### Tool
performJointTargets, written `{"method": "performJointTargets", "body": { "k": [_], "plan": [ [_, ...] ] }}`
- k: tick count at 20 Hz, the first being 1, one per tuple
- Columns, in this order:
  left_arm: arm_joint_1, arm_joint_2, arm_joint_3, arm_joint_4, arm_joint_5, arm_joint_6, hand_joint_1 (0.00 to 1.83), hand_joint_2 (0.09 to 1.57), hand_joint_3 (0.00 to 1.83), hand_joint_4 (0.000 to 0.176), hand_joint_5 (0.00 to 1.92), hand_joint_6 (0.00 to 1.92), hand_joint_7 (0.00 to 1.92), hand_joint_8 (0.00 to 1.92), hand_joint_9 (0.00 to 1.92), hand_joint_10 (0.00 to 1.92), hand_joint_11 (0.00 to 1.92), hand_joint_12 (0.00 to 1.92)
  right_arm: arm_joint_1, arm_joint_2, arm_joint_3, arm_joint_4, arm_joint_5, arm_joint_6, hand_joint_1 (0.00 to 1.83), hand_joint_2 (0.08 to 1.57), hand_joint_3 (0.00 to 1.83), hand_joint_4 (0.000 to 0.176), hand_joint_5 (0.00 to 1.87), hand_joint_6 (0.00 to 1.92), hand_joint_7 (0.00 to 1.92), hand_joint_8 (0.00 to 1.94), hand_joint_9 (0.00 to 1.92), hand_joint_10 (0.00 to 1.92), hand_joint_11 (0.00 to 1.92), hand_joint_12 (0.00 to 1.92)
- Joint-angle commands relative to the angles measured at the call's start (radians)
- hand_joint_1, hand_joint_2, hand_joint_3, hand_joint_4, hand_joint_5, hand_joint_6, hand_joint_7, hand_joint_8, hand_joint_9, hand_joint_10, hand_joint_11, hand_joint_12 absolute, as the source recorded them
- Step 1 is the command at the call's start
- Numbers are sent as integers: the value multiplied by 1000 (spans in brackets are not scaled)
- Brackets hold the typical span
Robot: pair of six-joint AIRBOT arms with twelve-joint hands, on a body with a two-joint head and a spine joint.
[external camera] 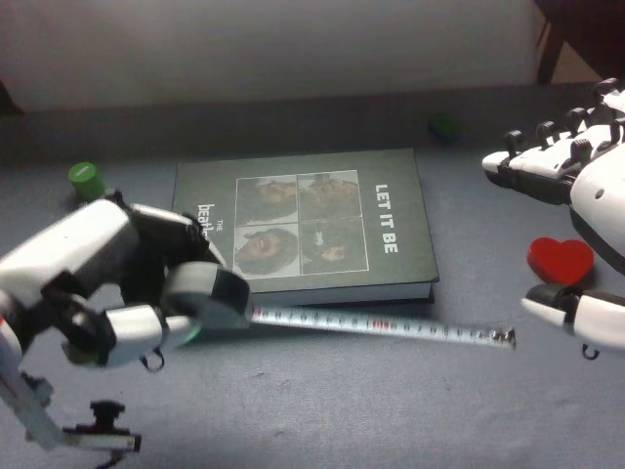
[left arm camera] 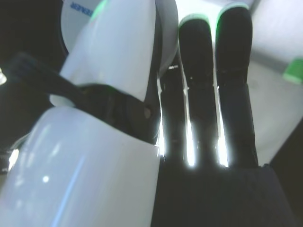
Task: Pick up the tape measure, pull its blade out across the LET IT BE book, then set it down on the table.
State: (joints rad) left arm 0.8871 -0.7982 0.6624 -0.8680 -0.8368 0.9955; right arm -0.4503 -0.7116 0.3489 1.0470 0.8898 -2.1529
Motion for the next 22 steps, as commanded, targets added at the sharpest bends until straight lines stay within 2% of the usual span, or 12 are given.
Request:
{"method": "performJointTargets", "body": {
  "k": [1,2,4,6,8,10,12,14,17,22],
  "plan": [
    [-30,17,1,27,-46,12,1372,1126,0,0,953,903,916,1039,899,1323,826,1231,16,5,-2,-105,62,-3,976,1074,4,0,474,16,547,7,508,21,171,1030],
    [-91,45,6,-6,27,82,1372,1126,0,0,954,901,916,1039,900,1323,828,1231,19,4,5,-136,51,-3,988,1076,4,0,482,17,552,8,514,21,198,1036],
    [-174,66,28,-44,101,149,1372,1125,0,0,954,902,918,1035,901,1321,829,1230,28,3,22,-144,29,-4,1010,1084,2,0,513,14,577,9,546,20,216,1005],
    [-254,76,61,-97,180,238,1373,1125,0,0,944,905,930,1029,901,1321,825,1229,50,-12,48,-139,12,-22,1014,1092,1,0,596,23,676,24,632,36,272,1000],
    [-334,76,101,-158,231,318,1373,1127,0,0,928,927,932,1027,898,1326,835,1236,94,-36,77,-82,-10,-75,1026,1099,0,0,674,25,762,28,692,41,318,1001],
    [-398,77,140,-243,283,414,1373,1126,0,0,942,924,925,1025,896,1326,832,1233,124,-64,111,-79,10,-80,1024,1097,0,0,677,23,770,28,694,40,327,1006],
    [-424,88,156,-313,283,471,1373,1126,0,0,943,922,927,1023,897,1324,825,1230,125,-99,140,-109,44,-81,1022,1095,0,0,662,15,757,21,683,33,325,1007],
    [-427,92,163,-357,278,472,1373,1126,0,0,944,922,928,1024,897,1321,826,1231,114,-149,179,-133,67,-83,1022,1097,0,0,650,8,739,11,678,29,314,1006],
    [-428,106,155,-445,263,526,1373,1125,0,0,945,922,929,1025,897,1317,830,1233,133,-225,243,-147,98,-89,1022,1099,1,0,660,11,732,7,677,27,307,1004],
    [-456,111,139,-618,218,655,1373,1125,0,0,945,921,930,1023,897,1318,831,1235,136,-320,303,-147,105,-62,1023,1098,0,0,663,9,741,9,687,28,331,1020]
  ]
}}
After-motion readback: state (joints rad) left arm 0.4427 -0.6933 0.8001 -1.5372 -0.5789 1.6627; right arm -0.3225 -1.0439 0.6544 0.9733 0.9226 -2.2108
